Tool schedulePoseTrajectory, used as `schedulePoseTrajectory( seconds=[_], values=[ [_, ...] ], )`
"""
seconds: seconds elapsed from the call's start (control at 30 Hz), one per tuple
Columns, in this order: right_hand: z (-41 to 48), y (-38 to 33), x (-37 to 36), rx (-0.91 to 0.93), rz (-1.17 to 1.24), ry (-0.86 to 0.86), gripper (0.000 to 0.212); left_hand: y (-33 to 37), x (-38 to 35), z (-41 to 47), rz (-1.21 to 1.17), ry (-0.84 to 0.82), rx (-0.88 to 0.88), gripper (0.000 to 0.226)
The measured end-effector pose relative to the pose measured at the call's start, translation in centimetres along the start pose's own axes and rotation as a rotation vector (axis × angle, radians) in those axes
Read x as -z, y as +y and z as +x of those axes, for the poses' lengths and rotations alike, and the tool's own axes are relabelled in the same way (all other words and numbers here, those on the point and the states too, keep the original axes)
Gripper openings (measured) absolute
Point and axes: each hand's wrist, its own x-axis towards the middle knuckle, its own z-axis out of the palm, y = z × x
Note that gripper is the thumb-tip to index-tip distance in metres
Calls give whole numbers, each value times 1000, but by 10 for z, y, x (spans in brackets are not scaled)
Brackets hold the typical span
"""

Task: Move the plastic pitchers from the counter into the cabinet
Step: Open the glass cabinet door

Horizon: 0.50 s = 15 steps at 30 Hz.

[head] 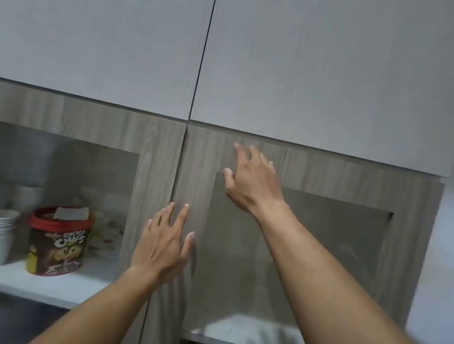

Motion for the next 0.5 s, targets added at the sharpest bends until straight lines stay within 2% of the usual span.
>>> schedulePoseTrajectory(
  seconds=[0.1,0.3,0.5],
  values=[
    [26,-11,-7,20,-45,38,59,-13,-11,11,35,71,-26,64],
    [55,-29,-22,-7,-157,-6,55,-24,-31,24,82,194,-36,69],
    [61,-34,-21,-46,-201,1,57,-23,-45,23,-42,265,-16,73]
  ],
)
